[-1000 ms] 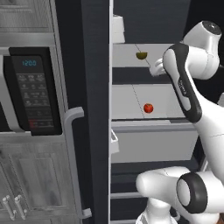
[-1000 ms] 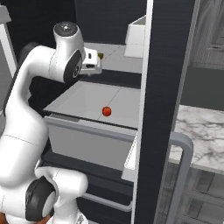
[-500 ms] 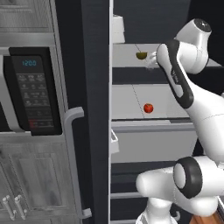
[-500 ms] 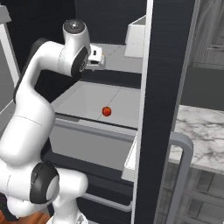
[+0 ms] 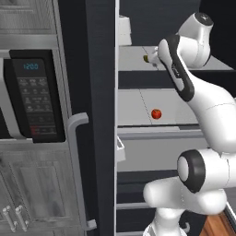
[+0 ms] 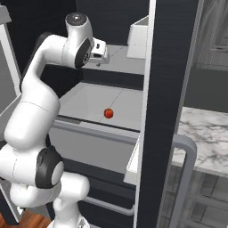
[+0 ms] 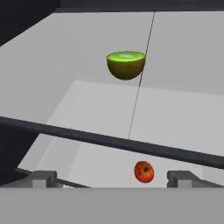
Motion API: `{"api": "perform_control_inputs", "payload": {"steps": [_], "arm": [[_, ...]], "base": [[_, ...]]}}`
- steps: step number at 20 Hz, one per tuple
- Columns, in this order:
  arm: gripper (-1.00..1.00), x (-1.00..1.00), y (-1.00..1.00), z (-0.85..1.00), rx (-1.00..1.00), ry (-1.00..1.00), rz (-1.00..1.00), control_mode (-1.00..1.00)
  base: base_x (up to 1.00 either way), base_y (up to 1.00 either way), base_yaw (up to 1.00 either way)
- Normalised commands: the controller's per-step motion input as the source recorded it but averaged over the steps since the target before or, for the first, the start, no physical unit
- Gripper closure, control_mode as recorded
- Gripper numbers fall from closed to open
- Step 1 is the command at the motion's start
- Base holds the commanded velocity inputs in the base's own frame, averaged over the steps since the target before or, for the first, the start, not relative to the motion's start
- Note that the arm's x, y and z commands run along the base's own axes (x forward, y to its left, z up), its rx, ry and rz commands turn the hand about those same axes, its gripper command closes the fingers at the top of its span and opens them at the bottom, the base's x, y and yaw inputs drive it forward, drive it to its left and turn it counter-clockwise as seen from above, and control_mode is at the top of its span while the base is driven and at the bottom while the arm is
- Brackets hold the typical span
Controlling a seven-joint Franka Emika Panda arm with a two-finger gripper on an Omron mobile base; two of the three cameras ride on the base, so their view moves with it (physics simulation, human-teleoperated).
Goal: Retrieve the kiwi and apple from the fridge and place them into the bowl on the dining table.
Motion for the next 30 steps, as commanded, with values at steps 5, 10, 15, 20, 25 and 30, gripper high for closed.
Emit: {"api": "perform_control_inputs", "payload": {"steps": [5, 10, 15, 20, 25, 30], "arm": [[-1.00, 0.35, 0.00, 0.00, 0.00, 0.01, -0.02, -1.00], [-1.00, 0.34, 0.00, -0.02, 0.00, 0.03, 0.00, -1.00], [-1.00, 0.34, 0.00, 0.00, 0.00, 0.03, 0.00, -1.00], [-1.00, 0.25, 0.00, -0.07, 0.00, 0.00, 0.00, -1.00], [-1.00, 0.28, 0.00, -0.13, 0.00, 0.00, 0.00, -1.00], [-1.00, 0.26, 0.00, -0.17, 0.00, 0.00, 0.00, -1.00]], "base": [[0.00, 0.00, 0.00], [0.00, 0.00, 0.00], [0.00, 0.00, 0.00], [0.00, 0.00, 0.00], [0.00, 0.00, 0.00], [0.00, 0.00, 0.00]]}}
